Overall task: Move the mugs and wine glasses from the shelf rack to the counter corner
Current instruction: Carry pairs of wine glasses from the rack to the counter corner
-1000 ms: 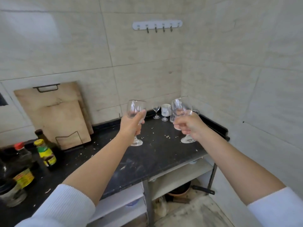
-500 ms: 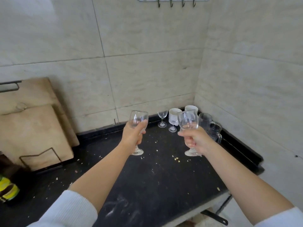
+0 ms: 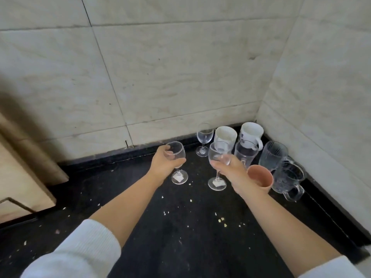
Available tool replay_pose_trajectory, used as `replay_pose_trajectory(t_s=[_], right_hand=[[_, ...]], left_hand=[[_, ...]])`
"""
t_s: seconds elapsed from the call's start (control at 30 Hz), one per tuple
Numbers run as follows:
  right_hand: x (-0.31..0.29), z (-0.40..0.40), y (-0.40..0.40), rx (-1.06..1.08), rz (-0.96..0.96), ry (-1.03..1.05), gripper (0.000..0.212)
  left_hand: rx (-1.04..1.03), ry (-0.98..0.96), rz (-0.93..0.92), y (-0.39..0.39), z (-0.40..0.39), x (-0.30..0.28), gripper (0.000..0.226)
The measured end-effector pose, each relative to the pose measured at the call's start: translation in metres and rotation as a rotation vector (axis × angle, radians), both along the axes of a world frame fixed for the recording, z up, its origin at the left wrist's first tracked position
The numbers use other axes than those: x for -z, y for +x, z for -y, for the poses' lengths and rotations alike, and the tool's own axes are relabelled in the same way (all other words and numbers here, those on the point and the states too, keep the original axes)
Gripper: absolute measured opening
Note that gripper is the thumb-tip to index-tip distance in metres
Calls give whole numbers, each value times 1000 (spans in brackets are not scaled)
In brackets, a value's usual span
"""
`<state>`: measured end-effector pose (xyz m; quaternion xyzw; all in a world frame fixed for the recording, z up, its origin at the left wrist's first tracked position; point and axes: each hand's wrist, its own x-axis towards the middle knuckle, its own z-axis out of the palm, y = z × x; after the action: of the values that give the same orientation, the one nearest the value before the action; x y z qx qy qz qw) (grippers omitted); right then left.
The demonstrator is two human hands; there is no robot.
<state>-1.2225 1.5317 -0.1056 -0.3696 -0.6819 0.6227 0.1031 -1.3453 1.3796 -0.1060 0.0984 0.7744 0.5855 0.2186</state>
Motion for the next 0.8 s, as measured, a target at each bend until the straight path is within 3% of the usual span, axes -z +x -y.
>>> replay_pose_trajectory(t_s=[0.1, 0.33, 0.57, 0.8], right_hand=[[17, -17, -30, -22, 32, 106, 40], [63, -47, -73, -108, 30, 176, 69], [87, -52, -93, -184, -17, 259, 55], [90, -54, -103, -187, -21, 258, 57]], left_hand=[[-33, -54, -36, -17, -18, 15, 70], [-21, -200, -89, -54, -69, 38, 53], [15, -267, -104, -78, -101, 58, 50], [-50, -244, -100, -92, -114, 72, 51]])
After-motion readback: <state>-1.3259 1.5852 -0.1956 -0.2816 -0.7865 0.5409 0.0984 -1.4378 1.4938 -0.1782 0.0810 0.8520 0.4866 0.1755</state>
